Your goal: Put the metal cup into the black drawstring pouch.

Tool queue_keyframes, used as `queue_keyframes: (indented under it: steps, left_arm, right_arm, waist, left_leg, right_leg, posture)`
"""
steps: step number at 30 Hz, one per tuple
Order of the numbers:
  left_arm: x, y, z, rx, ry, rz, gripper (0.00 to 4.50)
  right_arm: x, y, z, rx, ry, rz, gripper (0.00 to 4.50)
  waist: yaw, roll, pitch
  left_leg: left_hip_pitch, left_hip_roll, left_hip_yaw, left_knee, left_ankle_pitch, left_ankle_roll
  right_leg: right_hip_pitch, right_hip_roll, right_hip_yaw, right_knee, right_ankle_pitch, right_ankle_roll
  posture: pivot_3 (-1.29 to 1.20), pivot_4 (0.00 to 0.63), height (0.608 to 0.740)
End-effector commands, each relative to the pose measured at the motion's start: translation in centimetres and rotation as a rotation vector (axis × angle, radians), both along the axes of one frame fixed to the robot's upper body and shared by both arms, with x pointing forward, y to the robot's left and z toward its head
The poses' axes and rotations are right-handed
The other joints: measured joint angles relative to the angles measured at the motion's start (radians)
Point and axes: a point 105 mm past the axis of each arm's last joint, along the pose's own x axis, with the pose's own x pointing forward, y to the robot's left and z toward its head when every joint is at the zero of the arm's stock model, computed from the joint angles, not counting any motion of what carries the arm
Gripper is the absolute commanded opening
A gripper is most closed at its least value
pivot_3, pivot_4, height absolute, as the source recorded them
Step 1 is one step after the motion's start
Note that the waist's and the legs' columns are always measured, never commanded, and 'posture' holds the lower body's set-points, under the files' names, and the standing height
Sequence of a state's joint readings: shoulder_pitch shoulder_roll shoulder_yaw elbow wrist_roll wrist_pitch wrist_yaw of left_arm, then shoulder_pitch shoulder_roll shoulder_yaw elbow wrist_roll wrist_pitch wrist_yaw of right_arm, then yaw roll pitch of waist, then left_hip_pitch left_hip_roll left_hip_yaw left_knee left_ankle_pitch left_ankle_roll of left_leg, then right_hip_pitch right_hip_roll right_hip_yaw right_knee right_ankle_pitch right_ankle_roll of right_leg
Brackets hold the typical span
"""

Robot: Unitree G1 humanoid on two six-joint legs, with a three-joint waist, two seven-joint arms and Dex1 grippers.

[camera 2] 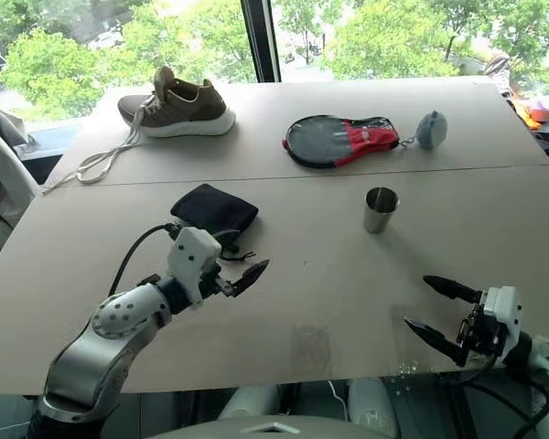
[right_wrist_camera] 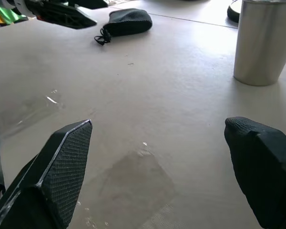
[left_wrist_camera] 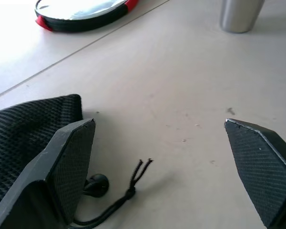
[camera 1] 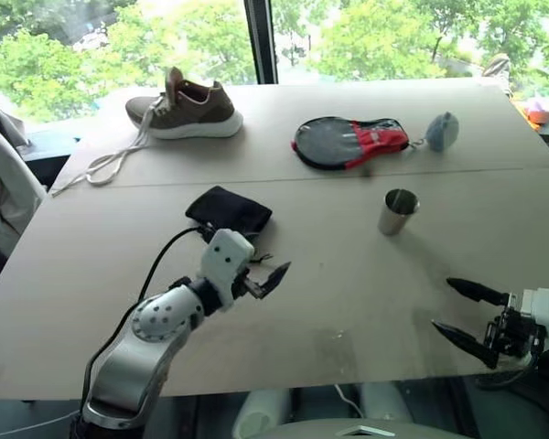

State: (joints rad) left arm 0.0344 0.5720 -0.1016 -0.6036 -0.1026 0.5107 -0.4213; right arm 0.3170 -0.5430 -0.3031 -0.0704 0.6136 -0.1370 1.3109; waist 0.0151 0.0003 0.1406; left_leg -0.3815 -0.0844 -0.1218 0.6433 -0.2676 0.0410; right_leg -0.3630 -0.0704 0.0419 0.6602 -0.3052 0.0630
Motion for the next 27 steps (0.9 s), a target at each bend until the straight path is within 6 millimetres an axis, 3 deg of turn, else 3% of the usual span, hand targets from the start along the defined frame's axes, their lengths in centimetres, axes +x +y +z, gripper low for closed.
queue_keyframes:
  steps: [1, 7, 14, 22, 27]
  left_arm:
    - [2.4, 1.3, 0.2, 0.174, -0.115, 0.113, 4.47]
    - [4.6, 1.1, -0.8, 0.34, -0.153, 0.228, 4.47]
    - [5.8, -0.9, 0.5, 0.543, -0.322, 0.193, 4.47]
    - [6.0, 0.9, 2.1, 0.673, -0.376, 0.305, 4.47]
    - [4.7, 2.3, 2.0, 0.651, -0.328, 0.386, 4.47]
  right_arm:
    - [-0.2, 1.2, 2.3, 0.066, -0.135, 0.021, 4.5]
    - [-0.1, 1.6, 2.5, 0.058, -0.152, 0.009, 4.5]
    - [0.3, 1.2, 2.4, 0.039, -0.155, -0.023, 4.5]
    - [0.2, 0.8, 2.2, 0.029, -0.152, -0.054, 4.5]
    - [0.2, 0.7, 2.3, 0.026, -0.155, -0.065, 4.5]
  waist:
    - [0.003, 0.0, 0.0]
    - [0.003, -0.003, 0.002]
    - [0.0, -0.003, 0.002]
    - [0.0, -0.004, 0.002]
    - [-0.001, -0.004, 0.002]
  left_leg:
    - [0.0, 0.0, 0.0, 0.0, 0.0, 0.0]
    - [-0.001, -0.001, 0.0, 0.001, 0.0, 0.0]
    - [-0.003, -0.001, 0.0, 0.0, 0.002, -0.004]
    - [-0.004, -0.001, 0.0, 0.0, 0.003, -0.004]
    - [-0.005, -0.001, 0.001, 0.0, 0.002, -0.004]
  right_leg:
    - [0.0, 0.0, 0.0, 0.0, 0.0, 0.0]
    - [-0.001, -0.001, 0.0, 0.0, 0.0, 0.0]
    - [-0.005, 0.0, 0.001, 0.001, 0.0, 0.0]
    - [-0.006, 0.0, 0.001, 0.001, 0.0, 0.0]
    - [-0.007, 0.0, 0.001, 0.001, 0.0, 0.0]
  posture:
    - [0.0, 0.15, 0.74]
    - [0.0, 0.15, 0.74]
    - [0.0, 0.15, 0.74]
    - [0.0, 0.15, 0.74]
    - [0.0, 0.15, 0.74]
